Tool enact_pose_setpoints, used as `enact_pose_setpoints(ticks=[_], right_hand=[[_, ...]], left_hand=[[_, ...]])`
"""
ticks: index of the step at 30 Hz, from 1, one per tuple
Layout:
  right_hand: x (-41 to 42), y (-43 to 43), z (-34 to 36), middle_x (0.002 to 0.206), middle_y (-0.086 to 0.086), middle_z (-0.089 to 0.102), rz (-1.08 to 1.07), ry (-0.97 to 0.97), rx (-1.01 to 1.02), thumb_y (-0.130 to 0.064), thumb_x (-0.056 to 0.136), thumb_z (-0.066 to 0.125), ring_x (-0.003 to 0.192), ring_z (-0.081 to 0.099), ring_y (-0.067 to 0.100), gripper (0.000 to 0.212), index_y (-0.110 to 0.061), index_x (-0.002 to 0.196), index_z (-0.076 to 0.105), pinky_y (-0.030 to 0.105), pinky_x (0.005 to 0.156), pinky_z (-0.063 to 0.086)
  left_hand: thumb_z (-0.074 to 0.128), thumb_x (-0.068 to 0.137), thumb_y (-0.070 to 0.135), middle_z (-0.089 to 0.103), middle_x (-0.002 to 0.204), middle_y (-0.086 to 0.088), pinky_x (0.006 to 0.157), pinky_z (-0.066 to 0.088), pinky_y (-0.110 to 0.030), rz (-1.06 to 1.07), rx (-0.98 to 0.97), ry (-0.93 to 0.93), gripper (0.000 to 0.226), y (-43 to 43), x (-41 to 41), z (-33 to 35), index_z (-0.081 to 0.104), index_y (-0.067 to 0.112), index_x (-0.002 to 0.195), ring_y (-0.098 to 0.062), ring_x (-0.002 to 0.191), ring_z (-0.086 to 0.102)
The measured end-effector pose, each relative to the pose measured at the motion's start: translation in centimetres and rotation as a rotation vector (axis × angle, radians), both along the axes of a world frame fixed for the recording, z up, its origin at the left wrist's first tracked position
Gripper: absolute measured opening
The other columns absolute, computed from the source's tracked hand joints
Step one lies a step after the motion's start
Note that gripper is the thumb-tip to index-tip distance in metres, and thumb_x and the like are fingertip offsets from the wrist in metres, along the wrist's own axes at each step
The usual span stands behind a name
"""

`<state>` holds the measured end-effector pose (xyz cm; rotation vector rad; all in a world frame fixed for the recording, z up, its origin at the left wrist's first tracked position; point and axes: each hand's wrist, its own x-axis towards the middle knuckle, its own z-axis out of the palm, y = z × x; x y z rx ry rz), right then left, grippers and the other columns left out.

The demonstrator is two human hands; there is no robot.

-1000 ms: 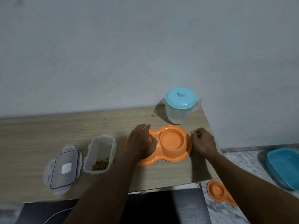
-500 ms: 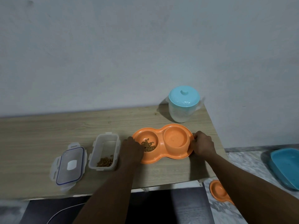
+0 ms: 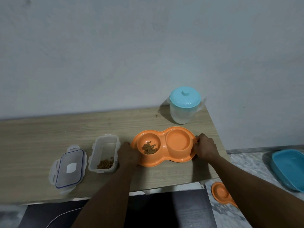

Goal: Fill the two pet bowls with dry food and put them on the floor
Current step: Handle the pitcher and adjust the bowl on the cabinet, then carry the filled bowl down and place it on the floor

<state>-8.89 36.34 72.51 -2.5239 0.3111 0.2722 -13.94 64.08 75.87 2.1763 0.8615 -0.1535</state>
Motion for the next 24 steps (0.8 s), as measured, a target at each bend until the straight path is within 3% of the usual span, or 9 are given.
enact_pose_setpoints(ticks=[8, 11, 16, 20, 24], right_hand=[[-3.0, -3.3, 1.1, 0.087, 0.006, 0.062, -0.016, -0.035, 0.009, -0.019, 0.095, 0.056, 0.080, 0.061, 0.024, 0.008, -0.013, 0.098, 0.054, 0.042, 0.075, 0.056], [-4.1, -5.8, 1.8, 0.092, 0.008, 0.063, -0.054, -0.067, -0.002, -0.023, 0.096, 0.056, 0.082, 0.062, 0.025, 0.010, -0.014, 0.099, 0.053, 0.041, 0.074, 0.055], [-7.3, -11.8, 3.7, 0.087, 0.008, 0.064, -0.130, -0.126, -0.004, -0.022, 0.092, 0.055, 0.078, 0.062, 0.026, 0.009, -0.015, 0.094, 0.052, 0.042, 0.068, 0.056], [-10.9, -18.5, 5.2, 0.085, 0.008, 0.064, -0.181, -0.171, -0.010, -0.021, 0.088, 0.054, 0.076, 0.060, 0.025, 0.007, -0.015, 0.091, 0.053, 0.043, 0.067, 0.056], [-15.2, -25.7, 7.3, 0.085, 0.009, 0.064, -0.242, -0.199, -0.016, -0.019, 0.087, 0.054, 0.078, 0.061, 0.027, 0.005, -0.015, 0.090, 0.054, 0.039, 0.065, 0.053]], left_hand=[[0.057, 0.077, 0.000, 0.073, 0.087, -0.002, 0.079, 0.055, -0.035, 0.019, -0.054, -0.048, 0.024, -1.7, -0.5, 1.4, 0.073, 0.016, 0.083, -0.020, 0.081, 0.064], [0.060, 0.080, -0.001, 0.074, 0.097, -0.009, 0.083, 0.045, -0.032, -0.005, -0.006, -0.125, 0.025, -3.9, -0.7, 2.5, 0.076, 0.014, 0.092, -0.027, 0.093, 0.065], [0.064, 0.081, 0.011, 0.075, 0.103, -0.012, 0.090, 0.049, -0.036, -0.109, -0.001, -0.163, 0.025, -9.2, -1.7, 3.6, 0.075, 0.018, 0.102, -0.034, 0.101, 0.067], [0.063, 0.079, 0.013, 0.073, 0.104, -0.011, 0.085, 0.051, -0.036, -0.164, -0.017, -0.199, 0.026, -15.5, -3.1, 4.7, 0.075, 0.021, 0.101, -0.032, 0.097, 0.067], [0.062, 0.080, 0.007, 0.070, 0.108, -0.015, 0.075, 0.041, -0.027, -0.226, -0.021, -0.195, 0.028, -23.0, -5.5, 5.9, 0.074, 0.018, 0.102, -0.029, 0.087, 0.063]])
